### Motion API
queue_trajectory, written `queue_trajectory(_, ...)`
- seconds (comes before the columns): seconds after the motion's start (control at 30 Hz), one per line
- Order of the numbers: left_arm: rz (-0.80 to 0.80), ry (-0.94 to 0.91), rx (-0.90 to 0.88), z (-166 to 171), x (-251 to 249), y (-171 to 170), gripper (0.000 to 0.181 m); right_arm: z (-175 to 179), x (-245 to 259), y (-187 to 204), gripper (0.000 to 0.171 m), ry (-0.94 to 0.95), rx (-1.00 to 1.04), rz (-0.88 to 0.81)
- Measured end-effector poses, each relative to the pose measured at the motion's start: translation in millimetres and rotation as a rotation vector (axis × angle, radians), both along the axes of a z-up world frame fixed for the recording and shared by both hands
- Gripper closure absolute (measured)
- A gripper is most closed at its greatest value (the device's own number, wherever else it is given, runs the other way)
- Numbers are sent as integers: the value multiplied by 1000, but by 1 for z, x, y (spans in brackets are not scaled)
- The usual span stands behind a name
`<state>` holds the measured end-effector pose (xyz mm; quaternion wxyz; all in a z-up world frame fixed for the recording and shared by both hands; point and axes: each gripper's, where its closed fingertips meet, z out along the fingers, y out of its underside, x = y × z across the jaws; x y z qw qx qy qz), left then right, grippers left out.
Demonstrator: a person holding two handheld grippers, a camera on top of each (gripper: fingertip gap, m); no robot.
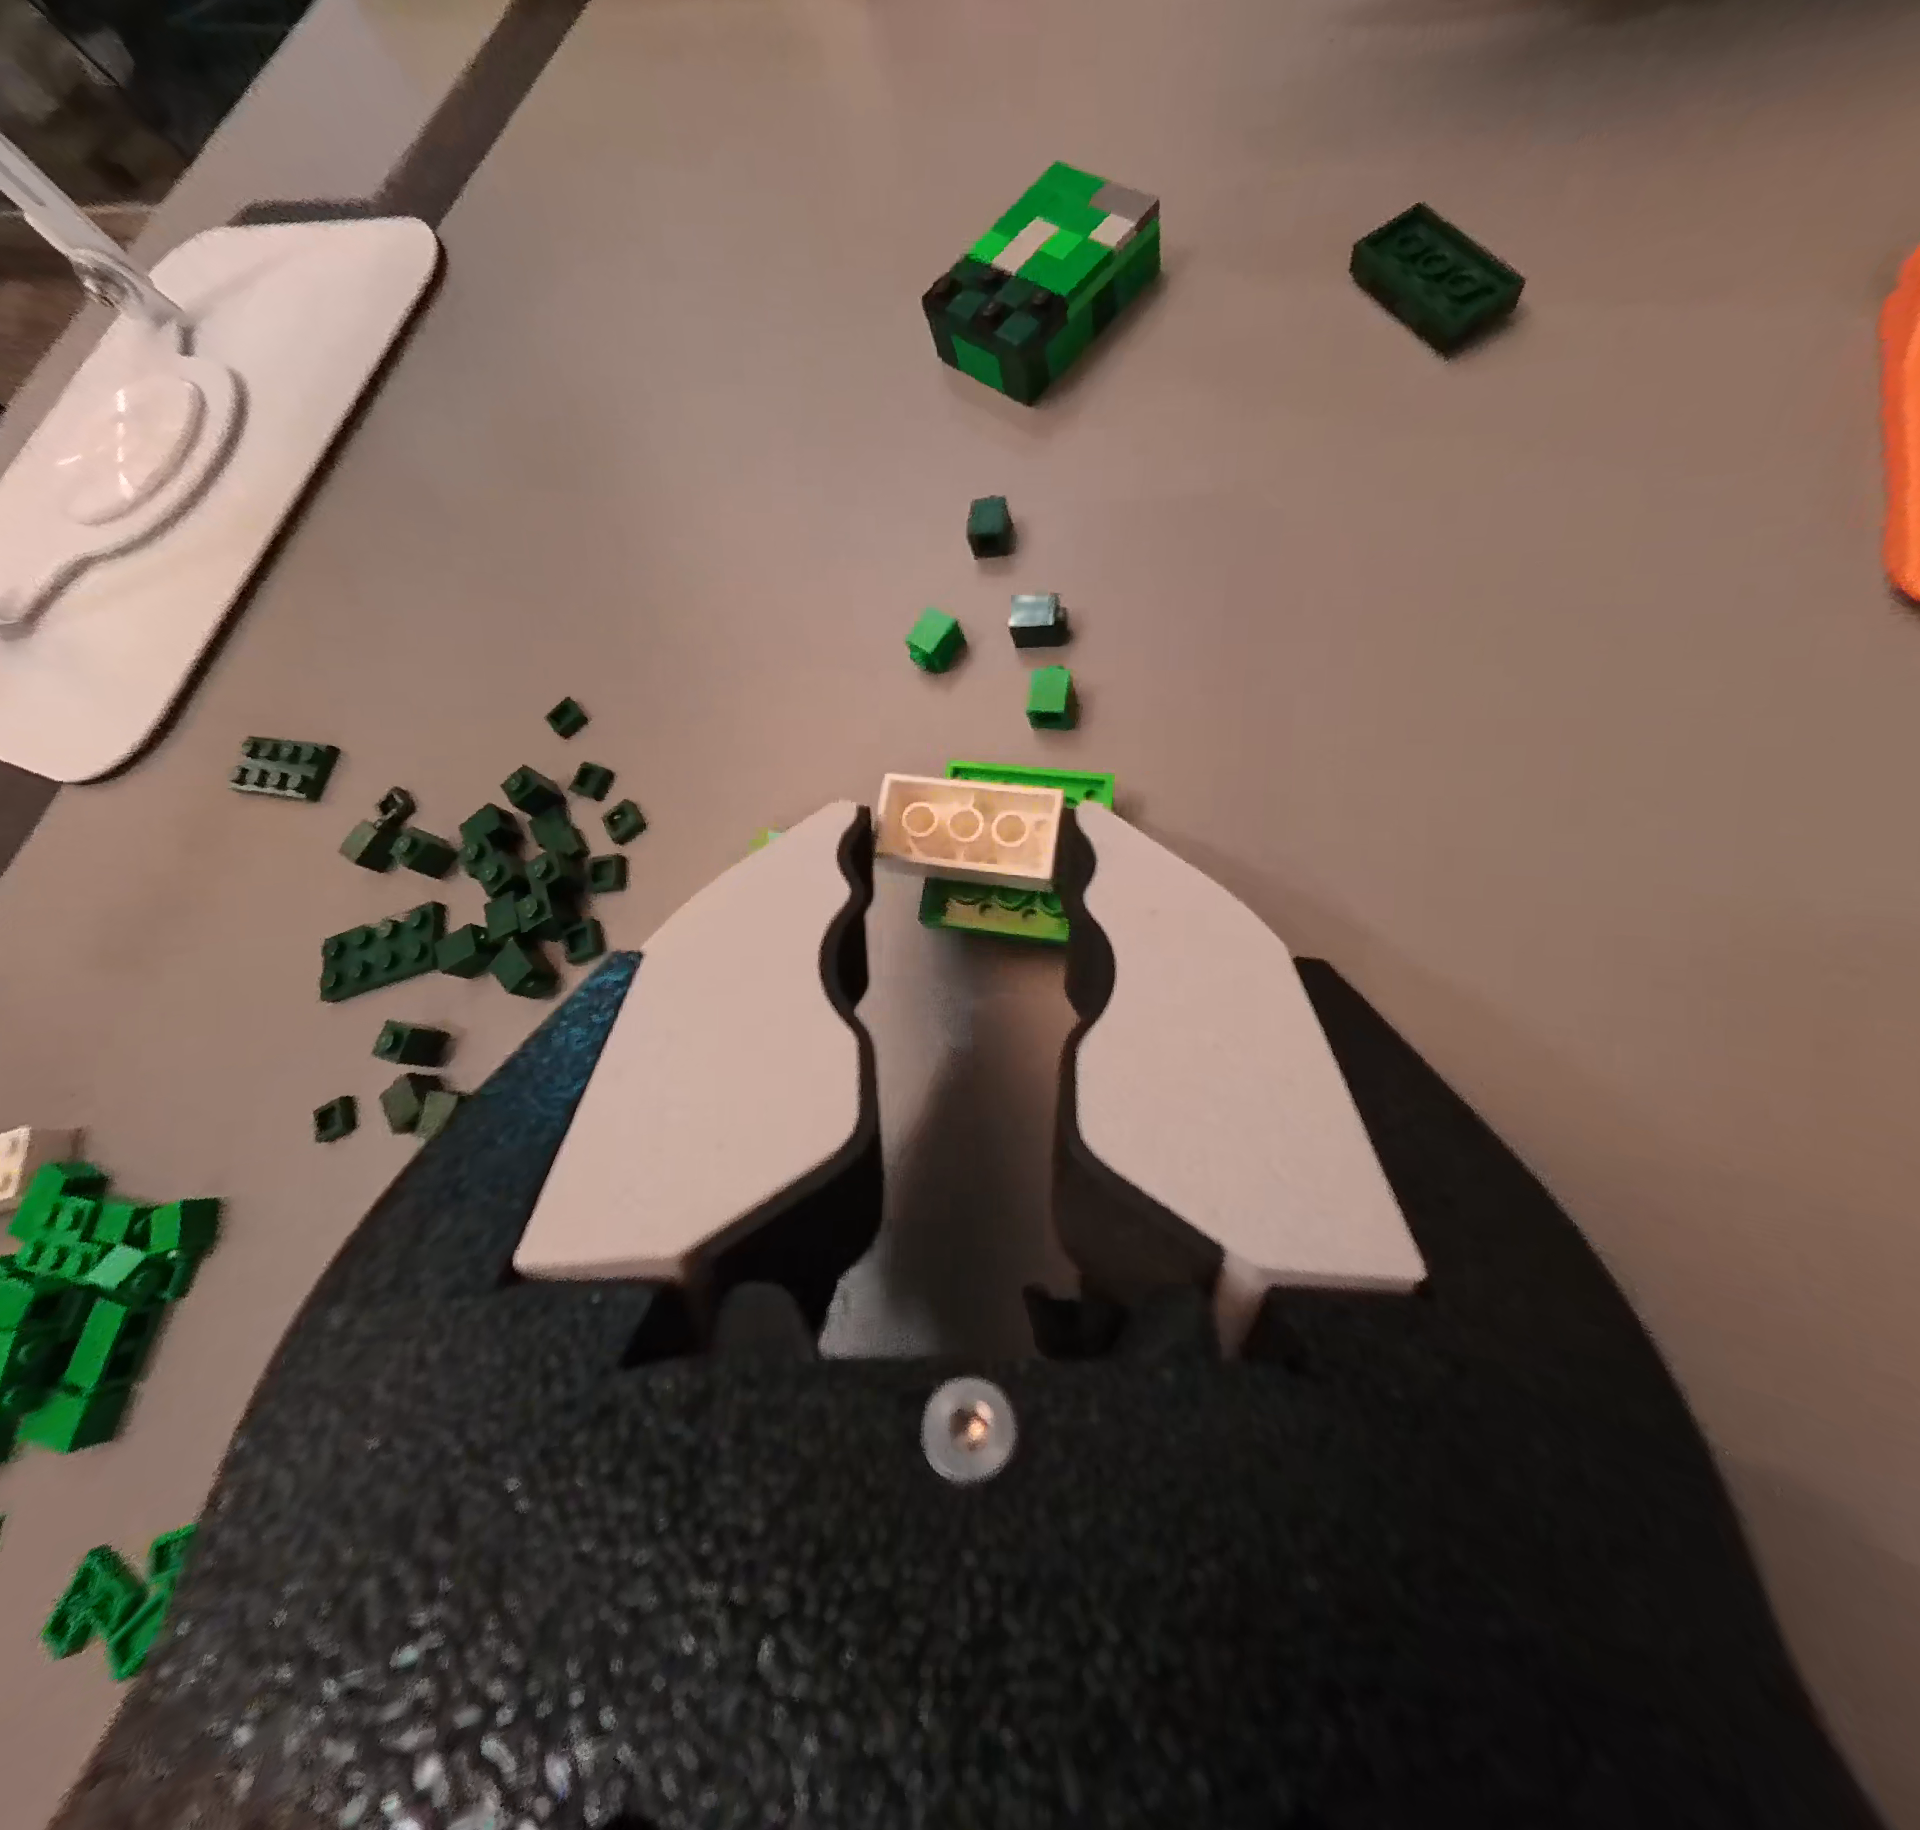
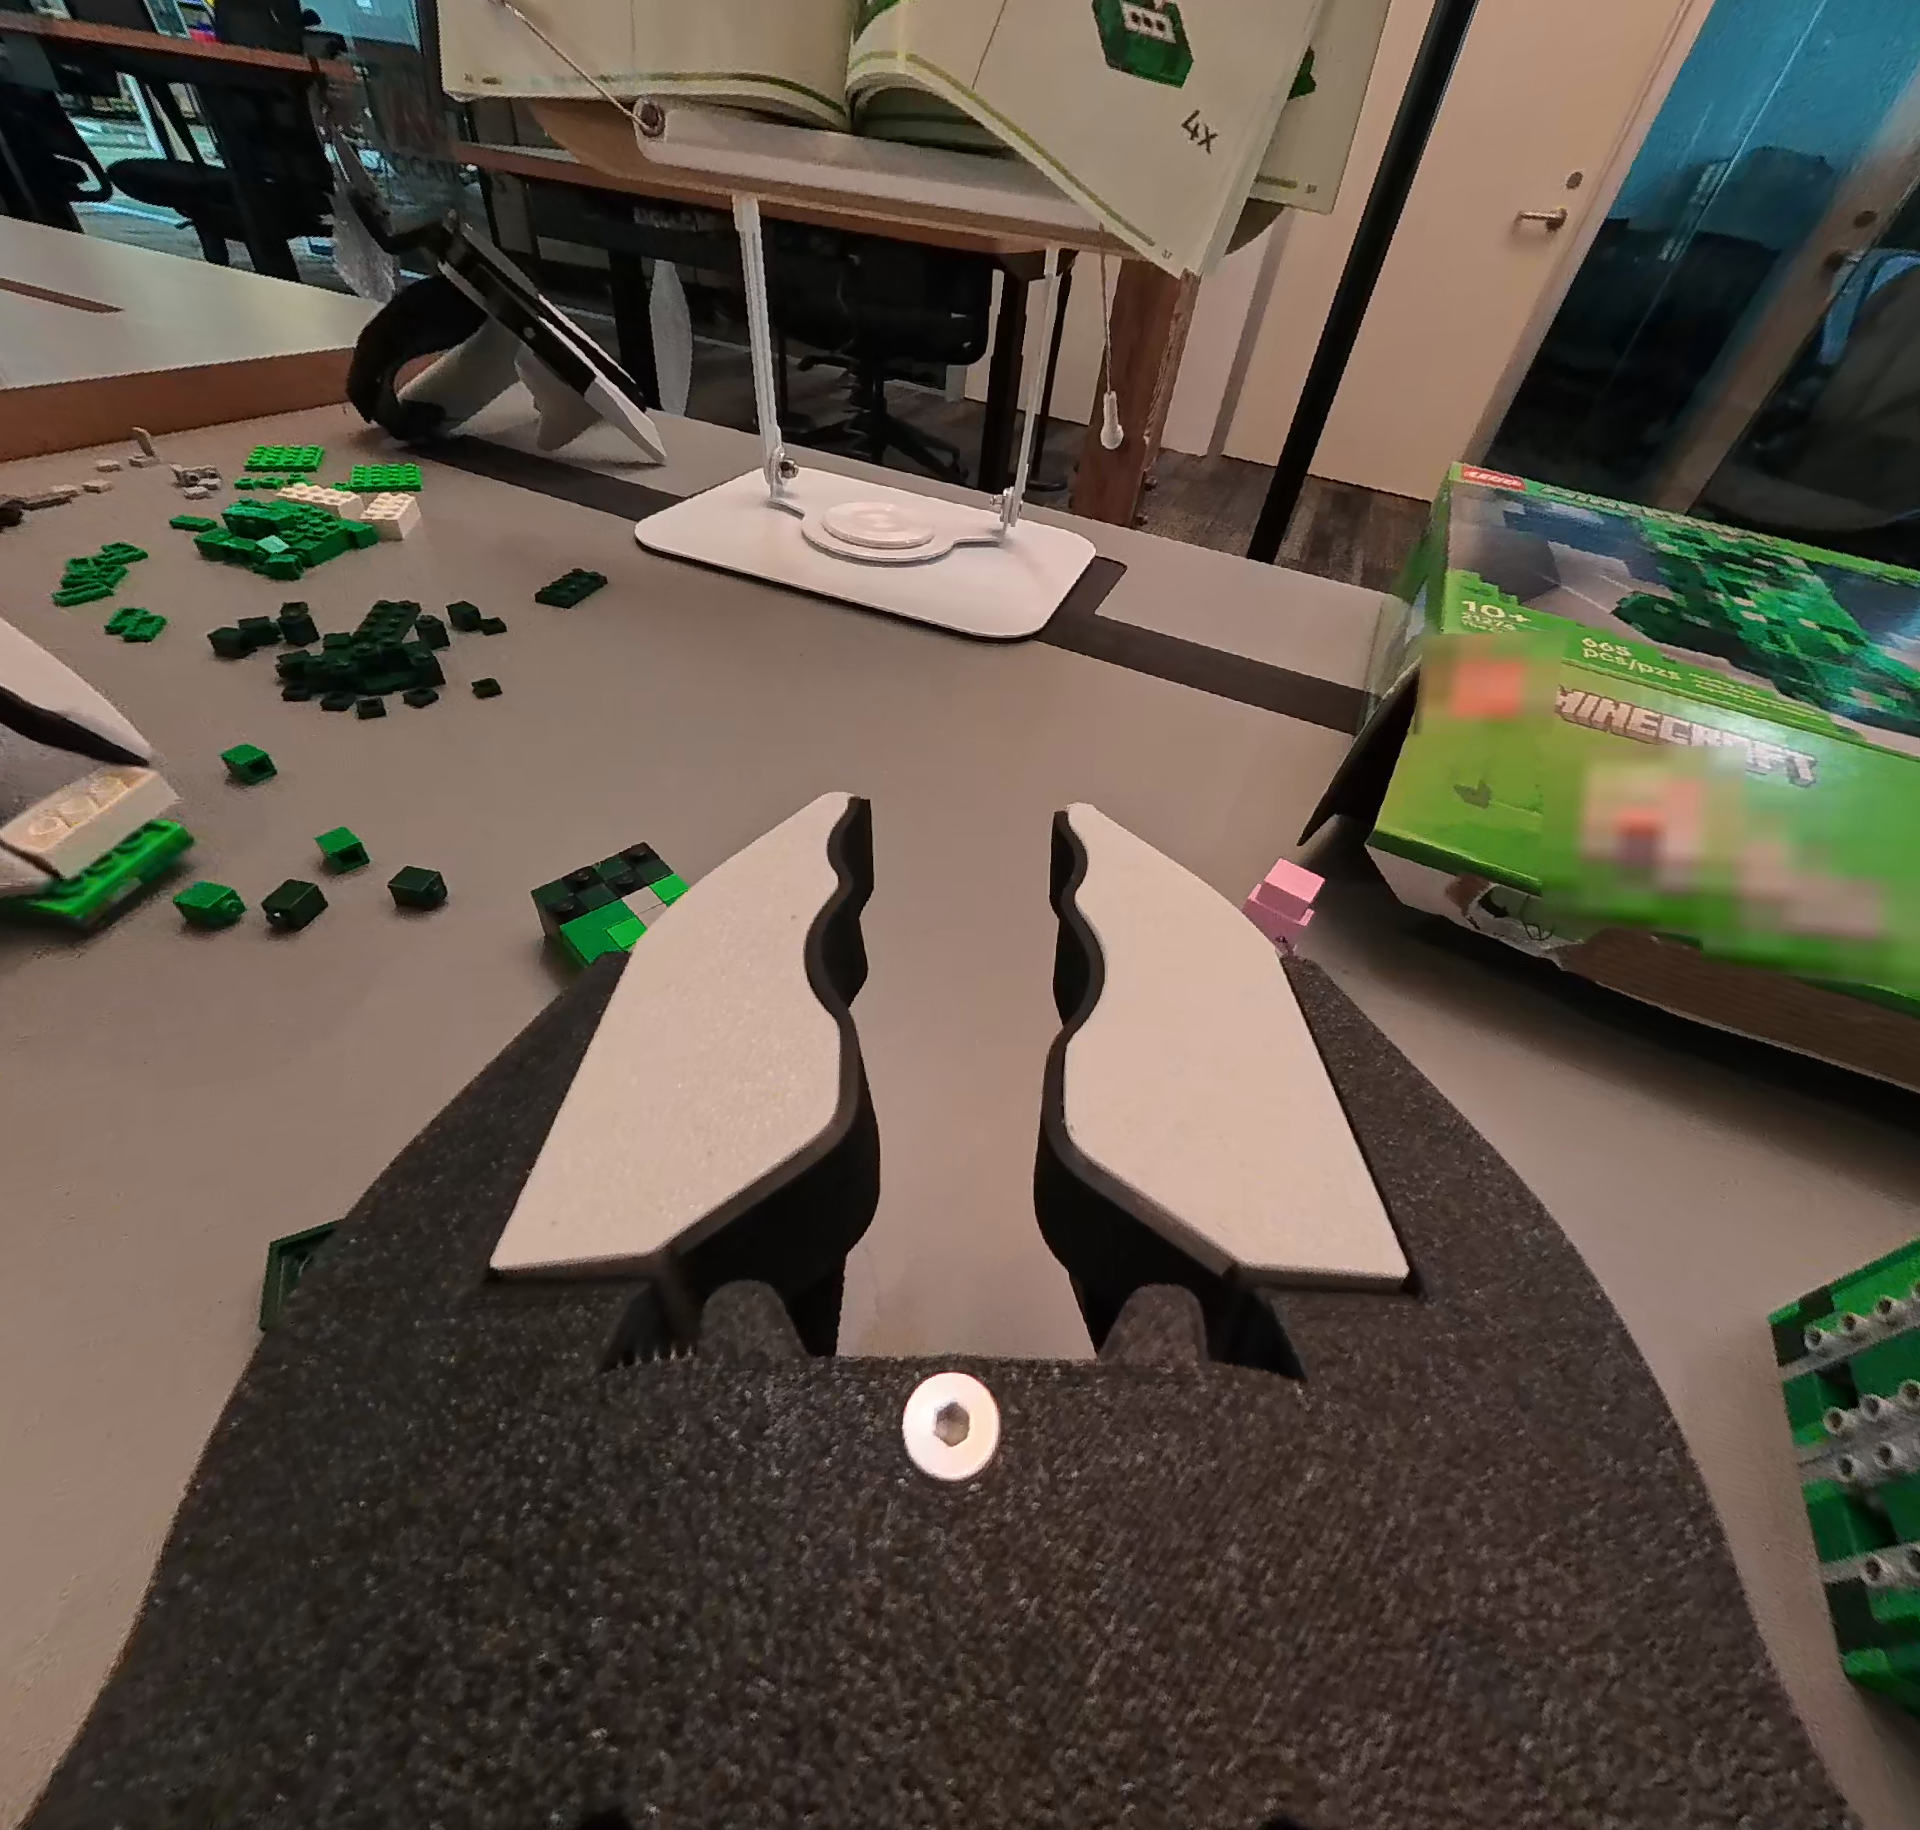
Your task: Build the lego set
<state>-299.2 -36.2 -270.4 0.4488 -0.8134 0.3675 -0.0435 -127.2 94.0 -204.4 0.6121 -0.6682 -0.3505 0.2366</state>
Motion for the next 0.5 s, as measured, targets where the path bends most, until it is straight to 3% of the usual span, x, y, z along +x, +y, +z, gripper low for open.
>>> queue_trajectory(0.17, -9, 19, 109, 13, 9, -8, 146, 1, 0, -1, 140, 2, 6, 0)
queue_trajectory(0.5, -36, 4, 123, 17, 31, -29, 147, 0, -3, -3, 141, -26, 31, 5)
